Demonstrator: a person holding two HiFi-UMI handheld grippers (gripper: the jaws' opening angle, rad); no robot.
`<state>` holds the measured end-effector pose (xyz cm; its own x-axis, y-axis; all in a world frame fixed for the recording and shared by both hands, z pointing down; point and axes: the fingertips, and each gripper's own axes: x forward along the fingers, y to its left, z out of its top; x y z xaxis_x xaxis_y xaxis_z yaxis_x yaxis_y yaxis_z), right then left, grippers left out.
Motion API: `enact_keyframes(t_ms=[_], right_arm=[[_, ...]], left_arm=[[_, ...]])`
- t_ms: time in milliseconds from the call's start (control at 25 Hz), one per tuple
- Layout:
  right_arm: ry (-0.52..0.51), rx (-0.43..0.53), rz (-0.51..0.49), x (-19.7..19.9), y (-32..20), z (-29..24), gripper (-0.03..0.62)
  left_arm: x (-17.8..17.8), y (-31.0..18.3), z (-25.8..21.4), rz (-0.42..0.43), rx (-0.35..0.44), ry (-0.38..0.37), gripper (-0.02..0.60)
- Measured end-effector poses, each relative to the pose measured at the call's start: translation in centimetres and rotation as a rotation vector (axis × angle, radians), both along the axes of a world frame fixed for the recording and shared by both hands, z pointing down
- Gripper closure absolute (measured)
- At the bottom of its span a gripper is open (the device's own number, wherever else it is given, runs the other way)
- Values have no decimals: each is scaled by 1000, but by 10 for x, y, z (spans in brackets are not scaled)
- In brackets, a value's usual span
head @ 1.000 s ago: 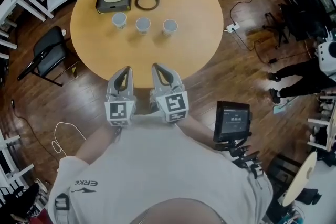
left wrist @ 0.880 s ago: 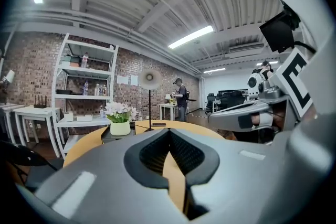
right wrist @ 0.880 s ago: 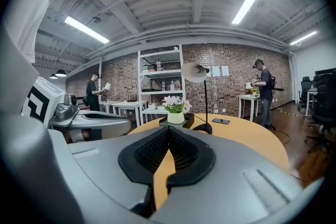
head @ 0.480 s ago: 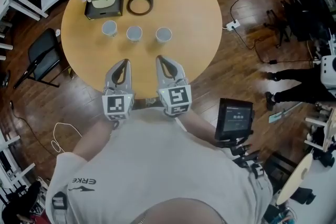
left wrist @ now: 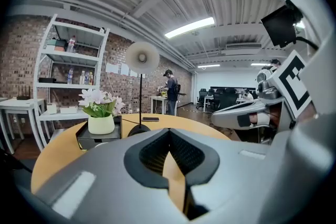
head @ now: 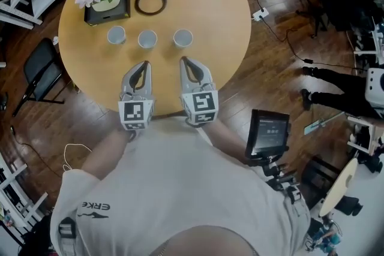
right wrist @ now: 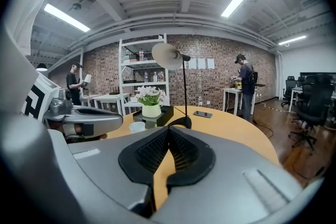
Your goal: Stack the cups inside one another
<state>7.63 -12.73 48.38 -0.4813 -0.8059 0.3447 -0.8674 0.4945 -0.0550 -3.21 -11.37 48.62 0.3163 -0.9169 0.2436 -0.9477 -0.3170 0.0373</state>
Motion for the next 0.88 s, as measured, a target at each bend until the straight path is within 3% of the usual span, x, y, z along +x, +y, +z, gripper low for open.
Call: enact_keyframes(t_ms=[880], right_arm=[[109, -232, 37, 34, -42, 131, 560]], left_arm=[[39, -34, 108, 96, -247, -37, 580]])
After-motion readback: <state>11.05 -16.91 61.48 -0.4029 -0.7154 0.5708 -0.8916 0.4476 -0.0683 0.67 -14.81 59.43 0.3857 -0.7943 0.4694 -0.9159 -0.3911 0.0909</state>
